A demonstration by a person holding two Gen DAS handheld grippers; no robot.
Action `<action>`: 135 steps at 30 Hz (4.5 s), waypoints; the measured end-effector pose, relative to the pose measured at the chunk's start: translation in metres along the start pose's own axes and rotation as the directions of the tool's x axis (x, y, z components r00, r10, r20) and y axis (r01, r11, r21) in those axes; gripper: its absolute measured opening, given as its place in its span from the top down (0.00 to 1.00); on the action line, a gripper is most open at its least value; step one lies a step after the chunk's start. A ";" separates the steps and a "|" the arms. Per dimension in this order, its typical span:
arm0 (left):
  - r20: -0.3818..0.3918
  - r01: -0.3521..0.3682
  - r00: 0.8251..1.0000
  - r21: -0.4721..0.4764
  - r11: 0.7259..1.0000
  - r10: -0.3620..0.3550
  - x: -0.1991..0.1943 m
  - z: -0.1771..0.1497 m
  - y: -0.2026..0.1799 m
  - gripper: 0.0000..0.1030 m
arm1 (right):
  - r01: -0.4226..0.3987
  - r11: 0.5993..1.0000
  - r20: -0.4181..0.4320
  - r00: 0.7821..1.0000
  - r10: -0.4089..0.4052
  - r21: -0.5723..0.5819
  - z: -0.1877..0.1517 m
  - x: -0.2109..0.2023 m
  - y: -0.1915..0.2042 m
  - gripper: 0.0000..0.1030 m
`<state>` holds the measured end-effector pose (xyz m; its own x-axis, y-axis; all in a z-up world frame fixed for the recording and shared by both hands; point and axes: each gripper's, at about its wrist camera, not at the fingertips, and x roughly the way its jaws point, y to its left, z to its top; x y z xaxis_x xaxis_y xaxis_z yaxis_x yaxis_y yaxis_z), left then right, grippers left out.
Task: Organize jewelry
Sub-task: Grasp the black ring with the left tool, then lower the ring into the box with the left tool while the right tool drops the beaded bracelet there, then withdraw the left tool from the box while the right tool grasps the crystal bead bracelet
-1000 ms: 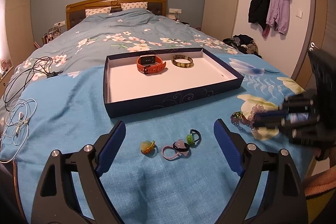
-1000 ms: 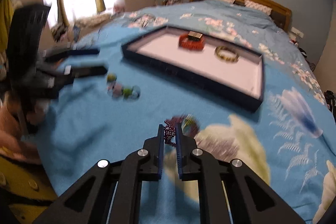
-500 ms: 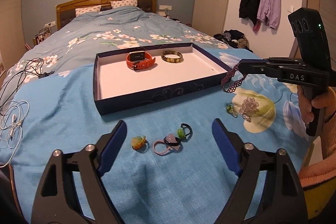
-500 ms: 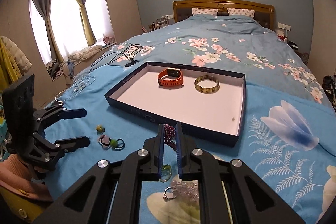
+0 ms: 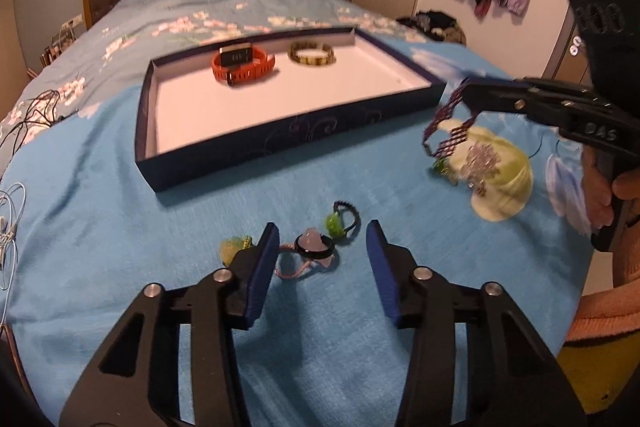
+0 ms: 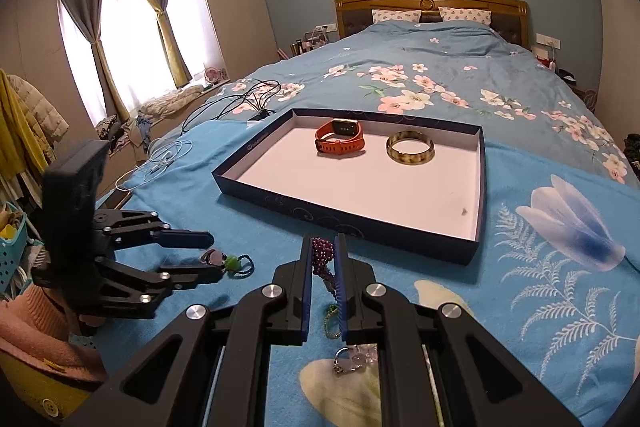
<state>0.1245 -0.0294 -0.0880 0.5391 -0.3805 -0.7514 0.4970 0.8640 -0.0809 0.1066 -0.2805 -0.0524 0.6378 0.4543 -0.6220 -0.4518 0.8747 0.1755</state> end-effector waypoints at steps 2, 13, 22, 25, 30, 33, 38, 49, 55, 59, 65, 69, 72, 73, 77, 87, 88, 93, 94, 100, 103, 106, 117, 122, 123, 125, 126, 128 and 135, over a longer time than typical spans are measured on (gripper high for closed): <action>-0.022 -0.003 1.000 -0.001 1.000 0.003 0.005 0.000 0.001 0.60 | -0.004 1.000 0.001 1.000 0.004 0.004 -0.001 -0.001 -0.001 0.91; -0.022 -0.034 0.999 0.014 0.999 0.035 0.008 0.002 0.003 0.78 | -0.018 1.000 -0.009 1.000 0.018 0.005 -0.004 0.004 0.000 0.91; 0.077 -0.009 0.997 -0.023 1.000 0.011 -0.014 0.004 0.006 0.78 | -0.021 1.000 -0.004 1.000 0.021 0.011 -0.004 0.003 0.000 0.91; 0.107 -0.001 0.994 -0.039 0.999 0.005 -0.022 0.008 0.008 0.78 | -0.024 1.000 0.004 1.000 0.024 0.010 -0.002 0.001 0.000 0.91; 0.154 0.003 0.988 -0.049 0.999 0.004 -0.033 0.019 0.012 0.78 | -0.025 1.000 0.018 1.000 0.025 -0.002 0.007 -0.002 0.000 0.91; 0.173 0.004 0.985 -0.049 0.999 0.005 -0.036 0.027 0.013 0.78 | -0.023 1.000 0.032 0.999 0.023 -0.012 0.016 -0.003 0.000 0.91; 0.198 -0.011 0.980 -0.038 0.999 0.018 -0.037 0.042 0.017 0.78 | -0.014 0.999 0.057 0.998 0.016 -0.032 0.031 -0.004 -0.001 0.91; 0.207 -0.032 0.978 -0.045 0.998 0.040 -0.025 0.070 0.035 0.78 | 0.009 1.000 0.080 0.997 -0.006 -0.030 0.063 0.010 -0.016 0.91; 0.204 -0.043 0.977 -0.062 0.997 0.055 -0.014 0.082 0.044 0.78 | 0.019 1.000 0.072 0.997 -0.017 -0.019 0.073 0.022 -0.026 0.91; 0.202 -0.049 0.977 -0.064 0.997 0.061 -0.007 0.088 0.046 0.78 | 0.023 1.000 0.067 0.998 -0.022 -0.010 0.078 0.028 -0.031 0.91; 0.195 -0.052 0.979 -0.073 0.996 0.066 0.003 0.094 0.050 0.78 | 0.027 1.000 0.045 0.999 -0.027 0.001 0.082 0.042 -0.038 0.91; 0.185 -0.058 0.980 -0.080 0.995 0.072 0.012 0.098 0.053 0.78 | 0.027 1.000 0.027 0.999 -0.027 0.008 0.083 0.051 -0.042 0.91; 0.170 -0.064 0.982 -0.087 0.994 0.078 0.019 0.102 0.057 0.78 | 0.025 1.000 0.018 1.000 -0.025 0.011 0.087 0.058 -0.044 0.91; 0.165 -0.067 0.983 -0.090 0.994 0.082 0.022 0.103 0.058 0.78 | 0.022 1.000 0.015 1.000 -0.022 0.013 0.088 0.061 -0.045 0.91; 0.146 -0.070 0.986 -0.100 0.993 0.084 0.033 0.109 0.061 0.78 | 0.007 1.000 0.004 1.000 -0.007 0.024 0.093 0.071 -0.047 0.91; 0.097 -0.102 0.989 -0.105 0.989 0.112 0.064 0.122 0.067 0.78 | -0.031 0.995 -0.036 0.999 0.035 0.098 0.098 0.099 -0.058 0.91; 0.093 -0.103 0.989 -0.107 0.989 0.113 0.067 0.123 0.067 0.78 | -0.033 0.994 -0.039 0.999 0.037 0.105 0.099 0.101 -0.059 0.91; 0.063 -0.115 0.990 -0.111 0.987 0.123 0.083 0.128 0.069 0.78 | -0.019 0.988 -0.072 0.997 0.030 0.150 0.100 0.116 -0.071 0.91; 0.059 -0.118 0.990 -0.113 0.987 0.125 0.085 0.129 0.068 0.78 | -0.015 0.988 -0.079 0.996 0.028 0.156 0.099 0.118 -0.073 0.91; 0.026 -0.127 0.991 -0.129 0.983 0.131 0.100 0.134 0.071 0.78 | 0.031 0.986 -0.117 0.993 -0.012 0.162 0.094 0.129 -0.081 0.91; 0.015 -0.131 0.991 -0.130 0.983 0.134 0.106 0.135 0.071 0.78 | 0.062 0.986 -0.133 0.990 -0.041 0.153 0.092 0.134 -0.084 0.91; 0.007 -0.141 0.990 -0.128 0.982 0.143 0.111 0.134 0.070 0.78 | 0.095 0.986 -0.146 0.986 -0.075 0.139 0.090 0.137 -0.086 0.89; 0.057 -0.169 0.982 -0.138 0.976 0.178 0.100 0.139 0.072 0.56 | 0.095 0.989 -0.108 0.991 -0.083 0.112 0.088 0.113 -0.079 0.79; 0.142 -0.201 0.966 -0.111 0.973 0.216 0.064 0.136 0.064 0.45 | 0.078 0.993 -0.069 0.995 -0.072 0.088 0.083 0.086 -0.069 0.70; 0.161 -0.207 0.962 -0.105 0.973 0.222 0.054 0.135 0.062 0.43 | 0.075 0.994 -0.060 0.996 -0.070 0.082 0.081 0.080 -0.067 0.68; 0.190 -0.210 0.956 -0.097 0.973 0.225 0.037 0.130 0.059 0.41 | 0.061 0.996 -0.047 0.997 -0.058 0.068 0.075 0.066 -0.061 0.68; 0.207 -0.212 0.952 -0.093 0.973 0.227 0.027 0.126 0.056 0.41 | 0.056 0.997 -0.043 0.998 -0.053 0.057 0.071 0.058 -0.057 0.68; 0.231 -0.211 0.947 -0.087 0.974 0.225 0.010 0.119 0.053 0.39 | 0.052 0.998 -0.043 0.998 -0.050 0.034 0.062 0.047 -0.051 0.68; 0.264 -0.200 0.940 -0.078 0.977 0.214 -0.034 0.081 0.043 0.36 | 0.063 0.998 -0.098 0.993 -0.065 -0.030 0.016 0.018 -0.036 0.68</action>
<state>0.1830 -0.0062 -0.0131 0.7929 -0.2601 -0.5510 0.3244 0.9457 0.0204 0.1446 -0.3009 -0.0576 0.6015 0.3773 -0.7041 -0.4294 0.8960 0.1133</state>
